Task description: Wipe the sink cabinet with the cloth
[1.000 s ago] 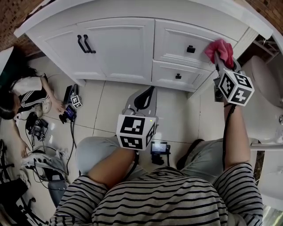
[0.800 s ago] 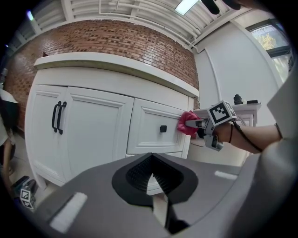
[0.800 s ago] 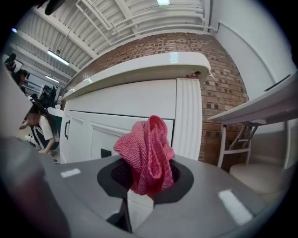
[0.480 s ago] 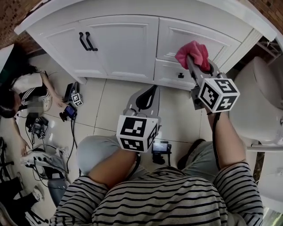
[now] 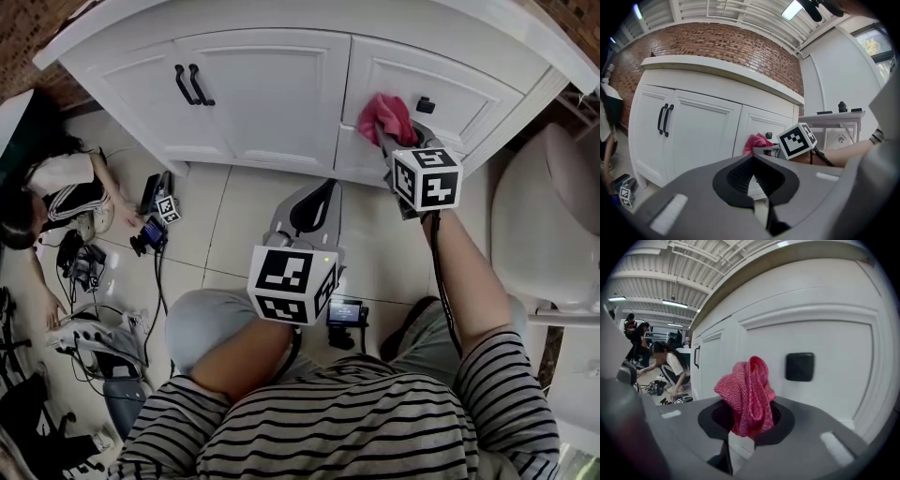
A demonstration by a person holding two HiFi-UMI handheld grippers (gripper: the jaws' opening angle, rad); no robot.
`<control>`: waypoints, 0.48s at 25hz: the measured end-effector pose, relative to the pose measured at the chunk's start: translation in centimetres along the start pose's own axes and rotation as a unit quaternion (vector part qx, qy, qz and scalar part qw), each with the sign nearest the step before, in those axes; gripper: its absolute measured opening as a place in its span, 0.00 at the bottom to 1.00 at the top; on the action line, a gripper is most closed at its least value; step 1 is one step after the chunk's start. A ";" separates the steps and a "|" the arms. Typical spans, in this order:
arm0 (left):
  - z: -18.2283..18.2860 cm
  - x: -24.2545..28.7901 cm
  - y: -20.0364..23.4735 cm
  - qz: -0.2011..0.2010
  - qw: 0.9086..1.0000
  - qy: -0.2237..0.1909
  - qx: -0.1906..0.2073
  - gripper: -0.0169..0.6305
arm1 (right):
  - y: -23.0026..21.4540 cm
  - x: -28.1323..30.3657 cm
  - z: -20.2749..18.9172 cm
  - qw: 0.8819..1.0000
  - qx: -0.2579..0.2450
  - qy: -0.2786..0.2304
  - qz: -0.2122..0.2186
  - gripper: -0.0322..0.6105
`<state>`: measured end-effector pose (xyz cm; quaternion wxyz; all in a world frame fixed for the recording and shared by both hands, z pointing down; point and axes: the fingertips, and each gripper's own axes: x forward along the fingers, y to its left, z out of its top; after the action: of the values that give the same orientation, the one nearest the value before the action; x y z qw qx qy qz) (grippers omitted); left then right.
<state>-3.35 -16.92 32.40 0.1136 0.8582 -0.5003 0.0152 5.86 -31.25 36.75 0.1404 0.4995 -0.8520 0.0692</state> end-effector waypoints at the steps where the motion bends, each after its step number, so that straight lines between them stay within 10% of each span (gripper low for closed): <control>1: 0.0 0.0 -0.1 -0.002 1.000 0.001 0.001 0.03 | -1.1 -0.6 -0.6 1.000 0.007 0.004 -0.011 0.19; 12: -1.0 0.6 -1.8 -0.014 1.000 0.014 0.010 0.03 | -13.8 -10.9 -4.0 0.986 0.084 0.012 -0.143 0.19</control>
<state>-1.40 -16.32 33.11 0.1121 0.8659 -0.4865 0.0311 23.61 -27.91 36.85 0.1163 0.6253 -0.7614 0.1258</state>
